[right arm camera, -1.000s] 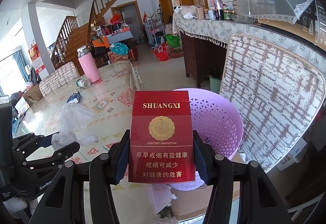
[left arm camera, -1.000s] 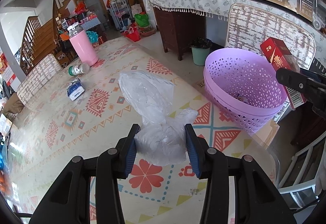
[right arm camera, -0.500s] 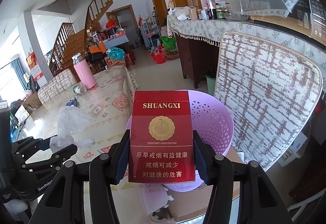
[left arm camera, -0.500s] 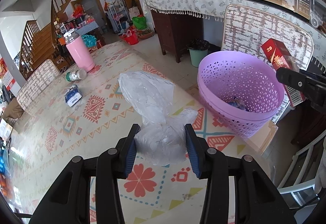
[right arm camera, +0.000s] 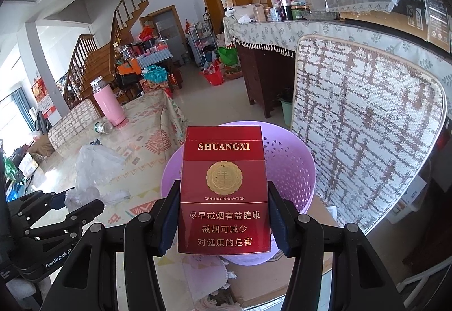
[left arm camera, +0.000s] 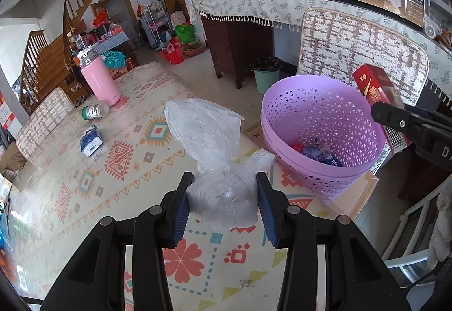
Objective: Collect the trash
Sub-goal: 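Bring both tools over the pink basket holding the bag and red box, then open both tools to drop the clear bag and red box into the basket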
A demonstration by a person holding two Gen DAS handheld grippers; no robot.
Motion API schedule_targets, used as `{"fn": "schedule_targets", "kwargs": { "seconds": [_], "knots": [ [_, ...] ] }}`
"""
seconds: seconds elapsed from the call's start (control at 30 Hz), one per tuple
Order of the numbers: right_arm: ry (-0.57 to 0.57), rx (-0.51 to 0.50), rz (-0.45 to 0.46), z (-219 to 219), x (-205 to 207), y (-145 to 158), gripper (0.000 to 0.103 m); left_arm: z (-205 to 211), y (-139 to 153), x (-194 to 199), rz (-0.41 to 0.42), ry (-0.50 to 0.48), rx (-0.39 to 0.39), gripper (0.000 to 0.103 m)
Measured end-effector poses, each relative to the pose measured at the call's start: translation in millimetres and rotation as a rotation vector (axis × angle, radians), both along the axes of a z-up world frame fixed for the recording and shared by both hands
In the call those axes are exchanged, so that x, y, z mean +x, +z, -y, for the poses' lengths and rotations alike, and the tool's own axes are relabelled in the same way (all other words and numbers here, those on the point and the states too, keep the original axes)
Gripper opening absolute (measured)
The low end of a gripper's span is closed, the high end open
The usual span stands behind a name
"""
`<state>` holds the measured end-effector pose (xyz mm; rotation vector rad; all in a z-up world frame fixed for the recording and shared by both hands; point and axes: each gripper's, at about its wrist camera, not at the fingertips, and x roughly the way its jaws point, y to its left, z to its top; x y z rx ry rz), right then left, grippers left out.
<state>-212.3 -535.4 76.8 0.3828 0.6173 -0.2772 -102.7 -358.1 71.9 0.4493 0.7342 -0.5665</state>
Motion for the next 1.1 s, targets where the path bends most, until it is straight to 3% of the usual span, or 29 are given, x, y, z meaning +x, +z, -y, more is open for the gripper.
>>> {"fn": "schedule_targets", "kwargs": {
  "seconds": [0.6,0.9,1.1],
  "knots": [
    [-0.014,0.017,0.001,13,11,-3,0.060,42,37,26,-0.032,-0.091,-0.115,0.043],
    [-0.054,0.012,-0.012,35,29,-7,0.060,80,20,51,-0.108,-0.125,-0.142,0.043],
    [-0.094,0.041,-0.036,51,33,-15,0.060,94,0,74,-0.201,-0.099,-0.154,0.043]
  ]
}}
